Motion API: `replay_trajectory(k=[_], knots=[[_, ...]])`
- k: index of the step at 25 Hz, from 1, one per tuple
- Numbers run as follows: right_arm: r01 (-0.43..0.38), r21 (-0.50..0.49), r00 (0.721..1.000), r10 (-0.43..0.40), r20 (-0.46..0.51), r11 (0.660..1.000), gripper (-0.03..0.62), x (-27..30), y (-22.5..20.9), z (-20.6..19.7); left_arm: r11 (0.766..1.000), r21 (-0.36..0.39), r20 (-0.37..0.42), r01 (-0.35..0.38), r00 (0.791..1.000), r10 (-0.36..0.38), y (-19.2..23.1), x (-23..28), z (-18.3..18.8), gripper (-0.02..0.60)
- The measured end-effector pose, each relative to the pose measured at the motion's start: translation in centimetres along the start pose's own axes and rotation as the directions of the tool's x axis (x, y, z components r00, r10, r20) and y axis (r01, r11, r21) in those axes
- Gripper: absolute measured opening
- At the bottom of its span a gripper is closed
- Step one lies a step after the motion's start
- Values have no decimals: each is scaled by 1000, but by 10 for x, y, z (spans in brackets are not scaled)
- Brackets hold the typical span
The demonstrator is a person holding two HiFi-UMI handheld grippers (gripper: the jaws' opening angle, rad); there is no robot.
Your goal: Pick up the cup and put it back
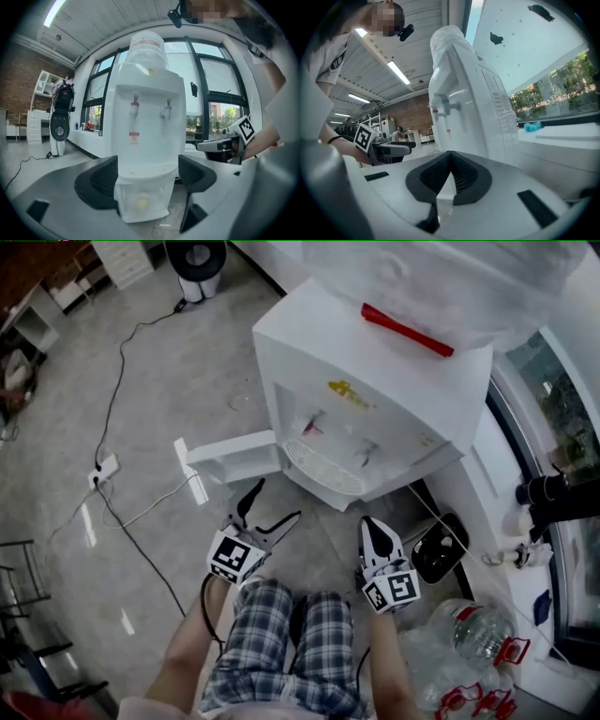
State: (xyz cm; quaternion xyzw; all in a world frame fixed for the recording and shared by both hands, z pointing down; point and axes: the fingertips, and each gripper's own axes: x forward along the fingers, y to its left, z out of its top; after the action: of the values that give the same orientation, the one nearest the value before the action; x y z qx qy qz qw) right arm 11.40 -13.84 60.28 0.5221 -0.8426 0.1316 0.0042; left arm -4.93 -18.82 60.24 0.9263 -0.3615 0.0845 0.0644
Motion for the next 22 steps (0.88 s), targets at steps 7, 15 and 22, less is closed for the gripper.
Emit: replay_trajectory(k=[7,15,22], knots=[[-14,-13,1000,15,3,1000,17,35,-30,-115,1000,4,9,31,999,-31,15,44,-122,390],[-58,-68,998,59,19,996,17,72,-62,-210,992,93,21,89,996,-91,28,90,-231,390],[-84,-64,996,85,11,994,17,94,-77,-246,989,70,26,127,991,-129,23,123,-274,390]])
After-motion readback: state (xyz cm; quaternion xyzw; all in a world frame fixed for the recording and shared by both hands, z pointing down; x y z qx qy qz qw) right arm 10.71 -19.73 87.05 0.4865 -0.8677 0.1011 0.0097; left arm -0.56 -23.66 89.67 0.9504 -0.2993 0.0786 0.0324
